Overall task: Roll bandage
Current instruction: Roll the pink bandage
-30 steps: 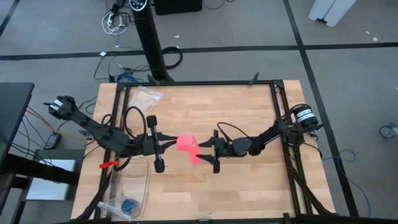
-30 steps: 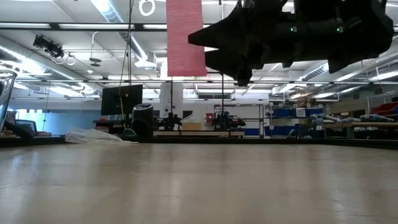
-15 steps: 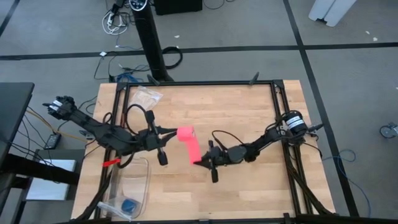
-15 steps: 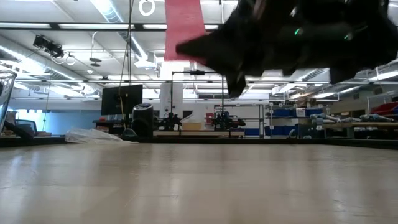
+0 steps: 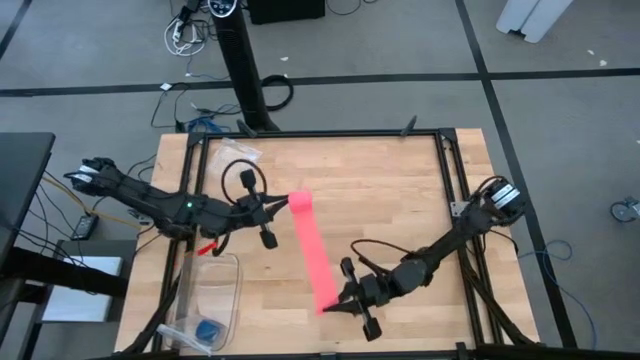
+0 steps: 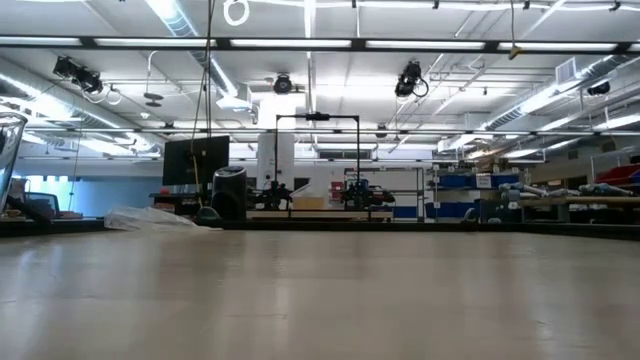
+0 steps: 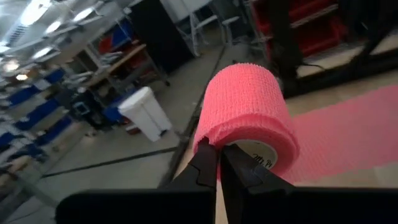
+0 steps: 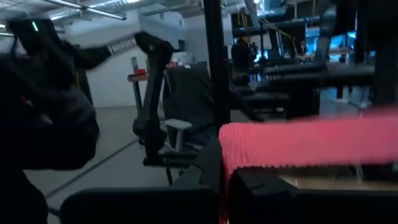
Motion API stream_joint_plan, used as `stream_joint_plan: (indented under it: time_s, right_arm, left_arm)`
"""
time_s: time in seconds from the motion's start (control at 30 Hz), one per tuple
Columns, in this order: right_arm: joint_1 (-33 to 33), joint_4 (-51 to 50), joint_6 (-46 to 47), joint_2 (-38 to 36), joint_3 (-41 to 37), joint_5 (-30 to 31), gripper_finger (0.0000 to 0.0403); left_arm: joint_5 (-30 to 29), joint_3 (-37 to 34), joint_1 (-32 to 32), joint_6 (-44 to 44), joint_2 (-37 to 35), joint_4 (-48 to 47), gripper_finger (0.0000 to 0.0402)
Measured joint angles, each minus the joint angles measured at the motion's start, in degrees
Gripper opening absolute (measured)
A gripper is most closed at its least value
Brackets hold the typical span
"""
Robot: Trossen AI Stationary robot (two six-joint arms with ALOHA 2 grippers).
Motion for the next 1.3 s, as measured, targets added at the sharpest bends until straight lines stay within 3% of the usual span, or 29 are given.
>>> stream_joint_plan:
  time_s: [0.33, 0.63, 0.93, 1.3]
  right_arm:
    - [-3.0, -25.0, -2.4, -7.7, 15.4, 1.3, 0.0001]
    - [-11.4, -33.5, -3.2, -9.5, 23.3, 1.5, 0.0000]
    - [-20.3, -35.0, -2.3, -9.5, 24.1, 1.1, 0.0000]
    - [-26.8, -48.1, 4.8, -9.5, 24.1, 1.1, 0.0026]
  left_arm:
    - [1.0, -5.6, 0.4, -1.4, 0.2, 0.1, 0.0008]
    - [2.0, -6.1, -3.7, 1.0, 2.5, 2.8, 0.0008]
    - [1.1, -6.0, -7.8, 3.4, 4.8, 5.7, 0.0008]
    - [0.0, -4.5, -12.0, 3.9, 4.7, 7.1, 0.0008]
